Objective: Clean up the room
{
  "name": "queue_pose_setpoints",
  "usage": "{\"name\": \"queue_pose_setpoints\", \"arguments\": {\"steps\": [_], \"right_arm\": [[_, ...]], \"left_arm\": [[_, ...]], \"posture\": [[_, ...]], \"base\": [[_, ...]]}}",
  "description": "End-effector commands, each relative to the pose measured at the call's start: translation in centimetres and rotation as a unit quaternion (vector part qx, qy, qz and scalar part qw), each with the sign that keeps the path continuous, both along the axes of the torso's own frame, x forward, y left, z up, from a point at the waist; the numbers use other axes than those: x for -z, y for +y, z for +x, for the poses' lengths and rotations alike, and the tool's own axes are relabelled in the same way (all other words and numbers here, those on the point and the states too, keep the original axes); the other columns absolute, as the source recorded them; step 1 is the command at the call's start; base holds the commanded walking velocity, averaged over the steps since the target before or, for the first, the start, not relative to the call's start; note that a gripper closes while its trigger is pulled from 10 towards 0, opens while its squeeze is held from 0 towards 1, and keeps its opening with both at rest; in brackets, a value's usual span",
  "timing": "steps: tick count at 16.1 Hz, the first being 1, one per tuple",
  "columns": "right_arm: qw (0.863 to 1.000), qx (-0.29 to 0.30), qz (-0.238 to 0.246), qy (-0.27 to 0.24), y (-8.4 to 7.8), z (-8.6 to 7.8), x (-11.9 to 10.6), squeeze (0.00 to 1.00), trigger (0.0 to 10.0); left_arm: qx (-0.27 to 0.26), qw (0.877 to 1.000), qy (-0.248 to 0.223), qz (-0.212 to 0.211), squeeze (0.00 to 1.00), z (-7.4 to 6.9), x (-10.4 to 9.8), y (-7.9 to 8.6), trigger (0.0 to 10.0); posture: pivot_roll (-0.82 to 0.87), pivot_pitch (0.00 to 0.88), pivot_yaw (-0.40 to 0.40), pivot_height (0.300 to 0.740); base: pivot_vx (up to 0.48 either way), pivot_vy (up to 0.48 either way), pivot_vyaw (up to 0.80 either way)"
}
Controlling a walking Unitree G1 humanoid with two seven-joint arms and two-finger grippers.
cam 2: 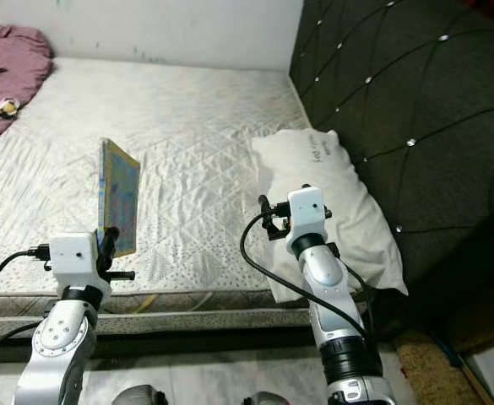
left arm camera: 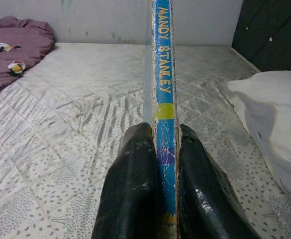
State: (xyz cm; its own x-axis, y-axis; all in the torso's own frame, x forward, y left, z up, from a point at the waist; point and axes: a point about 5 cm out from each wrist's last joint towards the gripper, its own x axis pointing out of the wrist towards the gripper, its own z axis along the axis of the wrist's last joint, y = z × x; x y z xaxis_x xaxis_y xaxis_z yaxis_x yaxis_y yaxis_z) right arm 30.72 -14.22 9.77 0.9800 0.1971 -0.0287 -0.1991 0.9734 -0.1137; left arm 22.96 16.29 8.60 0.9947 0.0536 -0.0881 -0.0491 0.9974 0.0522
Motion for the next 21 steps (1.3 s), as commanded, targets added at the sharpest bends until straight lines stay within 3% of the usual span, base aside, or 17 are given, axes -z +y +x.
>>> {"name": "queue_pose_setpoints", "arguments": {"steps": [1, 11, 21], "right_arm": [[1.000, 0.004, -0.001, -0.011, -0.36, 0.09, -0.57, 0.00, 10.0], [1.000, 0.006, 0.003, -0.011, -0.32, 0.12, -0.62, 0.00, 10.0], [1.000, 0.010, 0.011, -0.016, -0.53, -0.01, -0.74, 0.00, 10.0]], "left_arm": [[0.010, 0.999, -0.040, 0.000, 0.00, 0.29, -1.50, -0.29, 10.0], [0.012, 0.999, -0.037, -0.001, 0.00, 0.33, -1.44, -0.26, 10.0], [-0.012, 1.000, -0.028, -0.005, 0.00, 0.24, -1.12, 0.09, 10.0]], "posture": [[0.00, 0.000, -0.078, 0.740], [0.00, 0.001, -0.076, 0.740], [0.01, 0.000, -0.076, 0.740]], "base": [[0.345, 0.000, 0.00], [0.345, 0.000, -0.13], [0.000, 0.000, 0.00]]}}
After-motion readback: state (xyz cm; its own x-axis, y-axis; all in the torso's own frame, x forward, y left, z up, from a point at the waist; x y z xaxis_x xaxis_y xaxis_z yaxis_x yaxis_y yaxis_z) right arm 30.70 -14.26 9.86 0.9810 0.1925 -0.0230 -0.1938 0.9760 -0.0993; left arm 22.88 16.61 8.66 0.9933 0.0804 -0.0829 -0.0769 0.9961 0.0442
